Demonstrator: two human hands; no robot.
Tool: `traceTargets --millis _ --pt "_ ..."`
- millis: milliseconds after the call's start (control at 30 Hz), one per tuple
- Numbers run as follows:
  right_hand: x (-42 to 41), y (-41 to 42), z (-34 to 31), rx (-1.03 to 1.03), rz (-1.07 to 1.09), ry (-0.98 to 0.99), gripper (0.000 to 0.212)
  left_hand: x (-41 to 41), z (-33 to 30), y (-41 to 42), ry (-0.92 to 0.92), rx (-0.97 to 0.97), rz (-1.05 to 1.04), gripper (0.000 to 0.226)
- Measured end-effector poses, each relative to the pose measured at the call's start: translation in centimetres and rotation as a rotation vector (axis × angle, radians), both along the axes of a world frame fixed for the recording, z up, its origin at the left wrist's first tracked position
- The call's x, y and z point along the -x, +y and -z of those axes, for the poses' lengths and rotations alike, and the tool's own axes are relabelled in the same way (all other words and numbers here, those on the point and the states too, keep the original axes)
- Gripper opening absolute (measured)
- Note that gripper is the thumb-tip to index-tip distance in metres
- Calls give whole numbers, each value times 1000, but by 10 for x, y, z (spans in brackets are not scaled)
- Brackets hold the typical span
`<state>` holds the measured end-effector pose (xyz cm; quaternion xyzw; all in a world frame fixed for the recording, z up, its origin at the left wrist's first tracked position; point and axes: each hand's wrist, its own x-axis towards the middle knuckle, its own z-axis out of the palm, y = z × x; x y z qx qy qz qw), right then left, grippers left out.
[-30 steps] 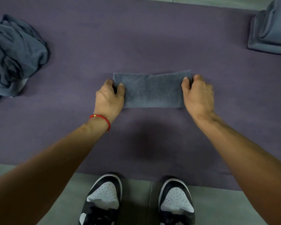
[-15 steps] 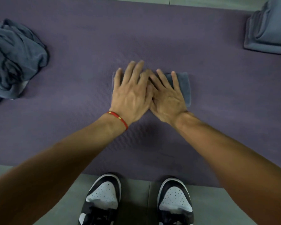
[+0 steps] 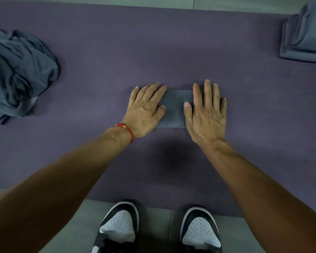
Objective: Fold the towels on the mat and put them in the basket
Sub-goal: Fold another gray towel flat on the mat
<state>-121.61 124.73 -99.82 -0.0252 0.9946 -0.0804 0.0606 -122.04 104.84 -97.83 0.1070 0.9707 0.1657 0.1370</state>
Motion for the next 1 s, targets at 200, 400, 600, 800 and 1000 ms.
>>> traceTargets --millis 200,400,600,800,1000 --pt "1 15 0 177 -13 -11 57 -3 -11 -34 -124 -235 -303 46" --pt "-6 8 -24 108 199 0 66 15 -37 -20 -354 -183 -542 60" --pt "14 16 -39 360 483 -244 77 36 -44 -34 -711 -487 -770 48" --pt "24 31 -38 797 691 -428 52 31 -50 -32 -800 -628 -866 48" --pt "5 70 -46 1100 796 -412 37 29 -71 4 -874 -690 -852 41"
